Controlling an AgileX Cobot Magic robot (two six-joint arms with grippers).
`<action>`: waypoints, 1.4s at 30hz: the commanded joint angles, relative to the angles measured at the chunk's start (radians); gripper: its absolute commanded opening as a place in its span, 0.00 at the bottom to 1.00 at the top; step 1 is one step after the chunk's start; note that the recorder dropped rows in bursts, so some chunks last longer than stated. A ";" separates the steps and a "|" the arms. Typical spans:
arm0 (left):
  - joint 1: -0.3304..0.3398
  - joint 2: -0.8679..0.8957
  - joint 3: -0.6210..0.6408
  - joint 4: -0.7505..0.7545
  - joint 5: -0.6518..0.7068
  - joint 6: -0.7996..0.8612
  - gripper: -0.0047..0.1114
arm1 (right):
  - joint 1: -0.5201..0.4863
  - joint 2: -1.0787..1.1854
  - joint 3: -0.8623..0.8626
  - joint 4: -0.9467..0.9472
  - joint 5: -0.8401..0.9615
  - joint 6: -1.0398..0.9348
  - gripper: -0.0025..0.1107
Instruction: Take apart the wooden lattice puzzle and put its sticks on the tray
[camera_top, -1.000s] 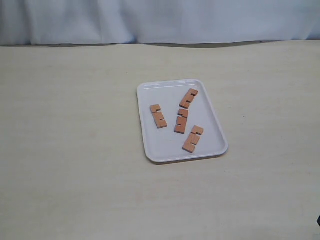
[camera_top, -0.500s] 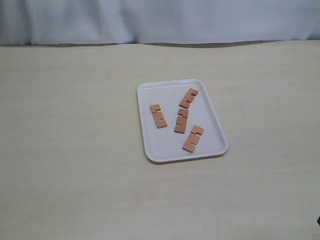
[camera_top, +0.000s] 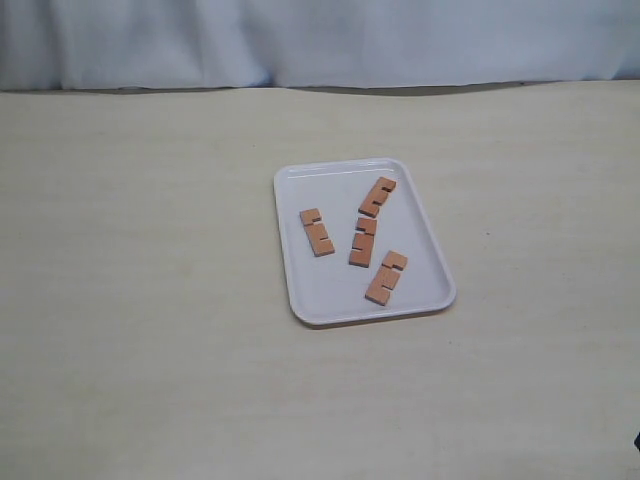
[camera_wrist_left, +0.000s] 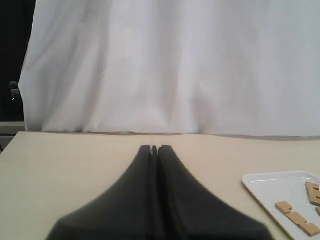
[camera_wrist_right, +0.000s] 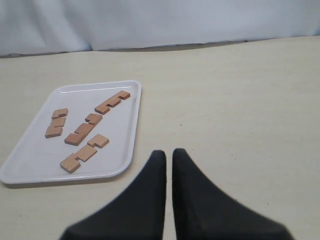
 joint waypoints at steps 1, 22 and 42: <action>-0.002 -0.002 0.003 -0.011 0.014 -0.005 0.04 | -0.006 -0.004 0.002 0.000 -0.001 0.000 0.06; -0.002 -0.002 0.003 0.031 0.262 0.008 0.04 | -0.006 -0.004 0.002 0.000 -0.002 -0.002 0.06; -0.002 -0.002 0.003 0.052 0.270 0.008 0.04 | -0.006 -0.004 0.002 0.000 -0.002 -0.001 0.06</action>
